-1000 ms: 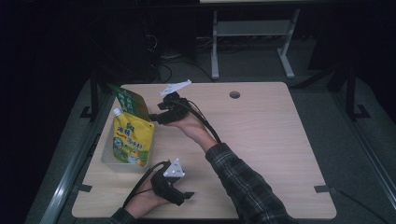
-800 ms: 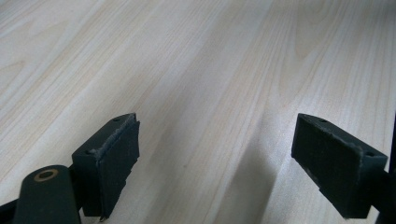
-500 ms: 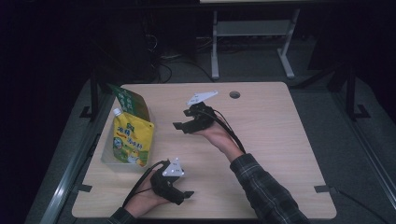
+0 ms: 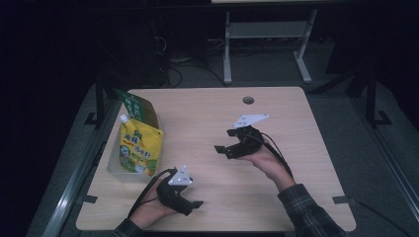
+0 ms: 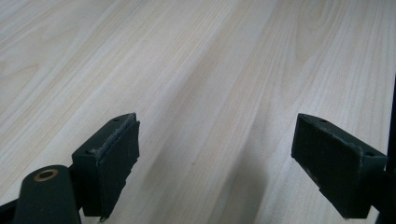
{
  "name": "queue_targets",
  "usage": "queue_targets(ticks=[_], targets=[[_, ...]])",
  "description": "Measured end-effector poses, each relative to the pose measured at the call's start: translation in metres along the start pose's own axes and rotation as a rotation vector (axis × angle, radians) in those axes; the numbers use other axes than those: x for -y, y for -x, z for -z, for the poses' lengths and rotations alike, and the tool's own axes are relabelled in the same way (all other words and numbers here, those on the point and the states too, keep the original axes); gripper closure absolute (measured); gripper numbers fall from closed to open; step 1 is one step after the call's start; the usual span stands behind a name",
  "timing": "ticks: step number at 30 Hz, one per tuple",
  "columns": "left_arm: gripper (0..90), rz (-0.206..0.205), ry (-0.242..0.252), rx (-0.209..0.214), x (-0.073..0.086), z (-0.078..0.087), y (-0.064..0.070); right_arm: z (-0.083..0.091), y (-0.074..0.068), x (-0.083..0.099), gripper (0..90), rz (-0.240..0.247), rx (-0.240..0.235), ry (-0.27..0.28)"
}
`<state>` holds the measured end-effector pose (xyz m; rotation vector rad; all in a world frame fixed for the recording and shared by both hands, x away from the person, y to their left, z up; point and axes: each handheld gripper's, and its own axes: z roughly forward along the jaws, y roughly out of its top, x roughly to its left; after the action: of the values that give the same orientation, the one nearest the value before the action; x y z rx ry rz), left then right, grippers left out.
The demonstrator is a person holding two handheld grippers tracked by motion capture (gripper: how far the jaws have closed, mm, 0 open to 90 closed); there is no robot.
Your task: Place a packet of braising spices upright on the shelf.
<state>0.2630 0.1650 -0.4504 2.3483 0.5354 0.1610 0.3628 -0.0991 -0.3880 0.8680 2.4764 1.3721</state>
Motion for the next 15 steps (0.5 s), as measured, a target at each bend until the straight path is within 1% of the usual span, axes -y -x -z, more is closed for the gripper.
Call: queue_targets(ticks=[1,2,3,4,5,7,8,9,11,12,13,14,15], targets=[[14.5,0.01,0.002,0.006,0.0,0.0,0.0,0.004,0.0,0.005,20.6,-0.001,0.007,0.0],[14.5,0.006,-0.002,0.007,0.0,0.001,0.0,0.009,-0.001,0.01,20.4,-0.008,0.011,-0.003],[14.6,0.014,0.008,0.01,0.0,0.001,0.001,0.013,-0.001,0.015,20.4,-0.012,0.018,-0.004],[14.5,0.009,0.009,0.01,0.0,0.001,0.0,0.017,-0.002,0.02,20.4,-0.017,0.022,-0.006],[14.6,-0.004,0.0,0.011,0.0,0.003,-0.001,0.021,-0.002,0.025,20.0,-0.015,0.027,-0.009],[14.6,0.001,0.008,0.022,0.0,0.004,-0.001,0.028,-0.004,0.035,19.9,-0.014,0.03,-0.013],[14.6,0.002,0.015,0.022,0.001,0.004,-0.001,0.032,-0.006,0.04,19.5,-0.026,0.024,-0.014],[14.6,0.011,0.021,0.023,0.001,0.003,0.0,0.035,-0.007,0.045,19.5,-0.024,0.027,-0.016],[14.7,-0.005,0.011,0.02,0.001,0.005,-0.002,0.04,-0.01,0.053,19.2,-0.024,0.028,-0.021],[14.8,0.005,0.021,0.02,0.002,0.005,-0.002,0.044,-0.012,0.058,19.1,-0.016,0.04,-0.023],[14.8,0.002,0.014,0.021,0.002,0.006,-0.003,0.048,-0.013,0.062,19.1,-0.013,0.048,-0.02],[14.9,0.012,0.02,0.022,0.003,0.005,-0.002,0.051,-0.014,0.067,19.1,-0.016,0.049,-0.016],[15.0,0.005,0.014,0.023,0.003,0.006,-0.003,0.053,-0.015,0.071,19.1,-0.017,0.05,-0.014]])
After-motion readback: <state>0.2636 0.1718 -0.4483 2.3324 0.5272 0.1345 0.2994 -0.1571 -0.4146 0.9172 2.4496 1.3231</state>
